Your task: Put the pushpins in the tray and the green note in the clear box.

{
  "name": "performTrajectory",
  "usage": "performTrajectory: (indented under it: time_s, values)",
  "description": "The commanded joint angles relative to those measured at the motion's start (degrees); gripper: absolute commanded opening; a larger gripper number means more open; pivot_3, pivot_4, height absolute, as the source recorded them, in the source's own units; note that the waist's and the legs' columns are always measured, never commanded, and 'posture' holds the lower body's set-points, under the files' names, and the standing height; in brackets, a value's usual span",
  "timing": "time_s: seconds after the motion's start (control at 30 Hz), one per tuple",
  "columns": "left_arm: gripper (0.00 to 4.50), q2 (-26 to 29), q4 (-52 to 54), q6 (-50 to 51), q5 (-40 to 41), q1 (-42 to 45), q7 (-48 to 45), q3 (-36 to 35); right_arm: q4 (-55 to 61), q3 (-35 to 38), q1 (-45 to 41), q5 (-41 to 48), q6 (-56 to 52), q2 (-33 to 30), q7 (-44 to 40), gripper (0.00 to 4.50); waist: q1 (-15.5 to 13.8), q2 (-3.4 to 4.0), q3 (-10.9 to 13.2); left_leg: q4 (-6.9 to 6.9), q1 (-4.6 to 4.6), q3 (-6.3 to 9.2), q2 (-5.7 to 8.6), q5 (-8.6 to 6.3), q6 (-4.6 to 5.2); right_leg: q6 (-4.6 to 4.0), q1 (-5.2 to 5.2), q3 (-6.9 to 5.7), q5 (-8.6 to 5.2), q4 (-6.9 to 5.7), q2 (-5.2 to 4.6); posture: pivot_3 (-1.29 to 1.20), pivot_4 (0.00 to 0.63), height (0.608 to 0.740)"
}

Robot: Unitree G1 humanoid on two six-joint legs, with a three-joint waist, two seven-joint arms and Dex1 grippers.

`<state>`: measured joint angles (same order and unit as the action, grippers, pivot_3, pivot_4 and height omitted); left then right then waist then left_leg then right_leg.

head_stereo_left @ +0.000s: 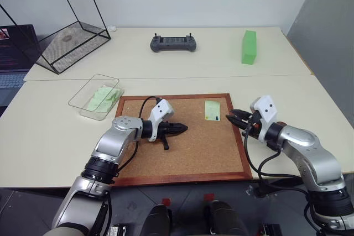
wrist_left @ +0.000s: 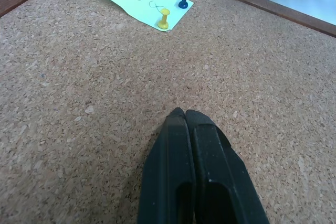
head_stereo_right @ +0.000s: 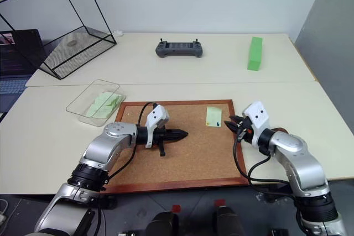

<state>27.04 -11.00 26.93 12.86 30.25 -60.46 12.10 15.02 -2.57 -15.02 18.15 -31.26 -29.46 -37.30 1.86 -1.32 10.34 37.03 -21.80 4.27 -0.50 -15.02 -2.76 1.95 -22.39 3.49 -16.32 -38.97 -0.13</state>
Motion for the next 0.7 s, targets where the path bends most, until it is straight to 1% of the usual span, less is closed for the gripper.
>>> performTrajectory:
  time_s: [0.03,0.4,0.7]
  values:
    - [0.00,0.59,-0.27,0.12,-1.05,0.08,0.09,0.71,-3.54,-2.20,-2.04,-1.48,3.90,1.86,-0.92,1.19,0.01,0.00,0.00,0.00,0.00,0.00,0.00,0.00,0.00,0.00,0.00,-0.01,0.00,0.00,0.00,0.00,0.150,0.740]
    - [0.00,0.59,0.37,0.26,-0.94,0.46,0.42,0.65,-14.69,-4.52,-6.90,-4.73,9.52,6.65,-0.69,1.19,0.04,0.00,0.00,0.00,0.03,0.01,-0.02,0.00,0.00,-0.01,0.00,-0.03,0.00,-0.03,0.00,0.00,0.150,0.740]
    - [0.00,0.66,1.00,0.57,-0.82,0.34,0.22,0.68,-19.42,-5.73,-8.55,-6.32,11.55,8.40,-1.03,1.19,0.03,0.01,0.00,0.00,0.01,0.02,-0.04,0.00,0.00,-0.01,0.00,-0.03,0.01,-0.02,-0.01,0.00,0.150,0.740]
